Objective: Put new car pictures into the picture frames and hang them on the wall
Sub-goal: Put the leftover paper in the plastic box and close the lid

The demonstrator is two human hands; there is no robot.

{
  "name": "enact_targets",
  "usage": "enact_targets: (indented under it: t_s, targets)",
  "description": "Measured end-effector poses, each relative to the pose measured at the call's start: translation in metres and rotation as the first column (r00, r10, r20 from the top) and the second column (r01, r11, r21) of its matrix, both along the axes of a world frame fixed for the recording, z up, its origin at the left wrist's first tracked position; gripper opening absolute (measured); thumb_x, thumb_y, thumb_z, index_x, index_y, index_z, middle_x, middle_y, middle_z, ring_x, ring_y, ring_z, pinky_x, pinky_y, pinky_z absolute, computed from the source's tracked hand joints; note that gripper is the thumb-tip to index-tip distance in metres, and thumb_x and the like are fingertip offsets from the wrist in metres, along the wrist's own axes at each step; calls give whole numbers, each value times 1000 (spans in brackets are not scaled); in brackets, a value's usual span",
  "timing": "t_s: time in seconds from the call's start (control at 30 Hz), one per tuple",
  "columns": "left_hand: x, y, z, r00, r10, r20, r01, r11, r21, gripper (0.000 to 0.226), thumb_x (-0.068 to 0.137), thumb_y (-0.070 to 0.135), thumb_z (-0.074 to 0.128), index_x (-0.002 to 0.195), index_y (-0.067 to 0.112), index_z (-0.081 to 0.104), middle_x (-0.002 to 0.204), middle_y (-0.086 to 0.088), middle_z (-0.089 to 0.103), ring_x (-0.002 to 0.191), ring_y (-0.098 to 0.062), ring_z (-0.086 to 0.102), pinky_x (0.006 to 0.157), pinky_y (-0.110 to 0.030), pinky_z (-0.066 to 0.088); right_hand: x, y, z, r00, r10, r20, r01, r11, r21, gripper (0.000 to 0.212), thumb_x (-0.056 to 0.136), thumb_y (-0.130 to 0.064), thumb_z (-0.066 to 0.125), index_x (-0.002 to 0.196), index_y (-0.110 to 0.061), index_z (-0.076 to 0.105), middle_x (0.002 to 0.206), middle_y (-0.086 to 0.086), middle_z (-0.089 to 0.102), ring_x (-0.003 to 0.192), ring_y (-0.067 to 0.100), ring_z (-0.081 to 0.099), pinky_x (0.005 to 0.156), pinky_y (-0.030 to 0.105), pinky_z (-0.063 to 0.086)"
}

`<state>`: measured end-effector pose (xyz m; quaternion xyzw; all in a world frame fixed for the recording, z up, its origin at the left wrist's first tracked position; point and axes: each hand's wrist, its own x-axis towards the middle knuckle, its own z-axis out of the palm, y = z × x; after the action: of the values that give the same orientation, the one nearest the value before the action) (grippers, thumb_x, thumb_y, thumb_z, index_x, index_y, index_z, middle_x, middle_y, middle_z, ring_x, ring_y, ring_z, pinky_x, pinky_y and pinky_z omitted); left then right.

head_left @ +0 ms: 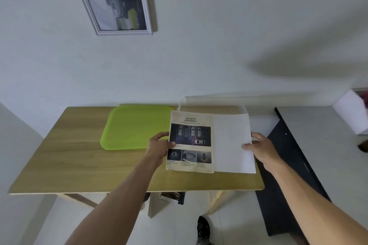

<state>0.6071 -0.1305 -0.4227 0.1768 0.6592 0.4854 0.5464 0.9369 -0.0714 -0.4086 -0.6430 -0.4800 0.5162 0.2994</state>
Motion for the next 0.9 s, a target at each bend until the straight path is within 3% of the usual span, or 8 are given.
enact_targets:
  t_s: [0.17, 0.33, 0.47, 0.57, 0.63, 0.7, 0.8, 0.9]
  targets:
    - [12, 55, 4, 1000, 25, 14, -26, 1000, 5, 43, 82, -18, 61, 115, 9, 59, 82, -13, 71, 63, -23, 67, 45, -26, 53, 6, 58, 5, 1000, -22, 12, 22, 1000, 14, 48, 82, 1, 74, 125, -14, 58, 100, 5, 70, 87, 23, 70, 65, 31, 54]
    - [19, 120, -7, 998, 51, -24, -51, 998, -25, 42, 83, -16, 61, 115, 11, 60, 88, -15, 73, 66, -25, 69, 50, -29, 55, 6, 127, -9, 998, -15, 59, 15, 1000, 1, 46, 83, 0, 73, 125, -13, 57, 99, 5, 70, 87, 23, 70, 67, 33, 54]
    - [24, 165, -20, 993, 72, -98, -75, 997, -27, 39, 83, -15, 58, 112, 11, 60, 96, -19, 72, 65, -26, 68, 53, -33, 58, 5, 175, -28, 974, 45, 220, -49, 999, 15, 45, 86, -8, 72, 127, -15, 54, 101, -1, 66, 86, 16, 65, 64, 28, 48]
    - [28, 190, -34, 978, 67, -196, -78, 996, -48, 38, 82, -13, 56, 109, 14, 61, 88, -14, 71, 66, -26, 69, 62, -43, 61, 0, 204, -44, 909, 118, 399, -138, 990, 22, 46, 88, -13, 70, 130, -13, 50, 108, 3, 62, 88, 19, 60, 69, 29, 46]
    - [32, 203, -47, 959, 44, -280, -66, 996, -68, 36, 82, -11, 55, 105, 16, 61, 84, -11, 70, 68, -29, 69, 65, -52, 60, -4, 220, -57, 841, 188, 507, -210, 978, -14, 48, 89, -15, 68, 132, -13, 46, 112, 7, 63, 88, 22, 60, 72, 32, 50]
    - [39, 209, -56, 909, -23, -416, -19, 995, -98, 37, 82, -10, 52, 106, 17, 60, 85, -7, 69, 69, -28, 68, 62, -48, 61, -9, 230, -67, 736, 258, 626, -278, 958, -69, 49, 90, -16, 64, 133, -13, 42, 102, 6, 64, 81, 23, 62, 65, 34, 52]
    - [49, 212, -67, 775, -181, -606, 82, 979, -187, 39, 80, -8, 52, 113, 13, 56, 93, -3, 68, 76, -24, 65, 57, -36, 53, -18, 235, -78, 467, 338, 817, -409, 902, -140, 40, 93, -22, 62, 127, -8, 46, 93, 4, 63, 73, 21, 62, 59, 30, 47]
    - [58, 212, -78, 607, -310, -731, 130, 947, -294, 38, 81, -5, 58, 116, 8, 49, 104, -8, 63, 87, -27, 62, 68, -38, 55, -28, 237, -81, 203, 342, 918, -505, 839, -201, 29, 94, -26, 62, 113, -7, 54, 93, 4, 66, 76, 19, 62, 59, 28, 43]
